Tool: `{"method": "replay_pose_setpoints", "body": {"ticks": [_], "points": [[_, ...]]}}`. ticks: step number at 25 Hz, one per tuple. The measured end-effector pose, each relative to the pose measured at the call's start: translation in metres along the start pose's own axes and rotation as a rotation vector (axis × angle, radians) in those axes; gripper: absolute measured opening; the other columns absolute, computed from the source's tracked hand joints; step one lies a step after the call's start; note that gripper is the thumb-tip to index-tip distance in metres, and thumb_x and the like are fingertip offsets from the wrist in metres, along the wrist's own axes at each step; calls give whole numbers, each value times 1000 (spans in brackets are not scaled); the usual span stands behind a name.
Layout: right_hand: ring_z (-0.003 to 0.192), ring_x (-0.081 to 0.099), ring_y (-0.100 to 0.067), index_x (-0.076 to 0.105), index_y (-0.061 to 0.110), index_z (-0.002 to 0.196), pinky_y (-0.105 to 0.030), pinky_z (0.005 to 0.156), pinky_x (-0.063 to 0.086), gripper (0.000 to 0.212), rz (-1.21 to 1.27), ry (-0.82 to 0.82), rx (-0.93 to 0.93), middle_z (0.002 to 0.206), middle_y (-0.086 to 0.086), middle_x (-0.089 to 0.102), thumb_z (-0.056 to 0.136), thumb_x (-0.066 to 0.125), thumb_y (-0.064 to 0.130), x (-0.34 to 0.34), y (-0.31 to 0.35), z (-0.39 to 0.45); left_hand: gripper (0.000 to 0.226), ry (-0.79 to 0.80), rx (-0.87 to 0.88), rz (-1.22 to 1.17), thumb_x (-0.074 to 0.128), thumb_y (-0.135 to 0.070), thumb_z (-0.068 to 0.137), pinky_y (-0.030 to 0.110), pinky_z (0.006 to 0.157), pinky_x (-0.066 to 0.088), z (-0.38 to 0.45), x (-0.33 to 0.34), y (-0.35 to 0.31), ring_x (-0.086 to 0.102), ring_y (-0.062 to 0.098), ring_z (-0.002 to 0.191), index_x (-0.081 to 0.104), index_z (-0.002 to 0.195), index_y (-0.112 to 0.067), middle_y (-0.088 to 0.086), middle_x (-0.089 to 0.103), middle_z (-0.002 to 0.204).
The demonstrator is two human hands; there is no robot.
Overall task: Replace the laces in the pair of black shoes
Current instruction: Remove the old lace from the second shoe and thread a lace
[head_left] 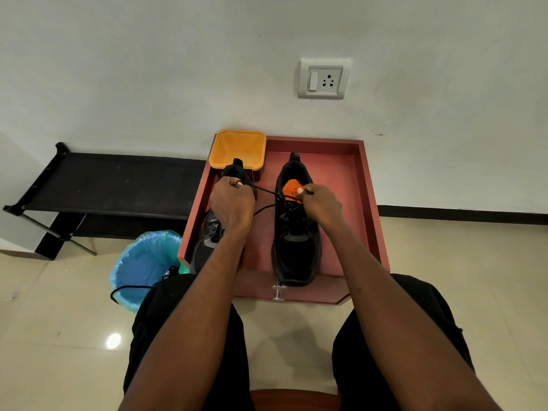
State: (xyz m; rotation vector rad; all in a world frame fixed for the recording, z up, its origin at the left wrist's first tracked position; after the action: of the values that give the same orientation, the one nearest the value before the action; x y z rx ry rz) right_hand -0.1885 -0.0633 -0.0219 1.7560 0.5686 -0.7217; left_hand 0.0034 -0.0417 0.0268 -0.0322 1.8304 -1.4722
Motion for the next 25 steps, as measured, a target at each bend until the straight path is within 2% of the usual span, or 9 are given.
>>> {"method": "replay_pose_setpoints", "body": {"ticks": [3, 7, 10, 13, 14, 16, 19, 22, 25], "points": [[76, 60, -21, 65, 17, 91, -39, 83, 37, 29, 7, 9, 12, 72, 3, 58, 101, 46, 36, 0, 1, -1, 16, 16, -27, -31, 56, -2, 84, 31, 75, 55, -2, 0, 2, 66, 19, 88, 62, 87, -17, 2, 68, 96], [71, 58, -23, 63, 16, 84, -39, 76, 39, 32, 21, 18, 2, 69, 2, 57, 101, 46, 37, -1, 1, -2, 33, 71, 91, 93, 59, -10, 86, 30, 78, 44, -2, 2, -1, 52, 13, 93, 56, 118, -13, -5, 48, 110], [70, 61, -23, 67, 20, 88, -45, 74, 51, 23, 77, -6, -25, 77, 0, 63, 97, 50, 33, -1, 4, -5, 13, 263, 330, 222, 55, -16, 87, 33, 71, 50, -11, 11, -4, 62, 18, 83, 66, 93, -16, -4, 62, 99], [83, 59, -20, 68, 21, 111, -37, 78, 54, 22, 107, -165, -75, 104, 0, 59, 94, 56, 28, -13, 12, -14, 15, 269, 439, 389, 51, -13, 90, 35, 65, 46, -20, 16, 1, 56, 24, 72, 66, 89, -12, 6, 55, 107], [85, 57, -19, 67, 19, 111, -34, 76, 52, 21, 108, -215, -86, 104, -1, 55, 95, 56, 26, -18, 14, -17, 16, 293, 451, 427, 50, -12, 89, 33, 62, 44, -22, 16, 1, 57, 26, 70, 65, 83, -12, 8, 57, 103], [73, 57, -16, 61, 20, 91, -28, 60, 45, 7, 147, -242, -73, 88, 4, 55, 93, 55, 16, -27, 16, -23, 17, 411, 430, 520, 51, -13, 88, 32, 61, 45, -25, 19, 2, 64, 32, 79, 67, 83, -10, 11, 64, 98], [65, 61, -21, 60, 12, 78, -34, 55, 47, 15, 159, -138, 13, 73, -3, 65, 89, 51, 9, -29, 15, -27, 36, 588, 325, 738, 54, -19, 92, 40, 80, 46, -23, 27, 15, 59, 37, 105, 62, 126, -14, 15, 49, 131], [52, 59, -19, 65, -5, 92, -33, 57, 49, 20, 178, 55, 80, 76, -16, 73, 92, 50, 7, -25, 15, -36, 34, 681, 268, 793, 61, -31, 92, 38, 80, 45, -21, 35, 24, 57, 34, 105, 63, 120, -11, 17, 49, 131], [45, 55, -15, 61, -1, 99, -27, 51, 46, 18, 167, 178, 83, 75, -12, 73, 98, 51, 13, -19, 18, -51, 38, 577, 332, 676, 65, -34, 90, 40, 81, 47, -23, 31, 17, 58, 33, 106, 60, 123, -16, 12, 54, 126]]}}
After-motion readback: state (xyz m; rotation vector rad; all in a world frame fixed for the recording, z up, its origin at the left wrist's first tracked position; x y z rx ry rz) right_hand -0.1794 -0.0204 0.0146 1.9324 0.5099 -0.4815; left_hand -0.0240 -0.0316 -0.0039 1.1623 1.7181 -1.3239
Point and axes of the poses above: each hand's wrist, its own z-axis towards the middle knuckle, its own x-axis out of the palm, y = z × x, the point moved 3 cm from there along z, towards the middle knuckle
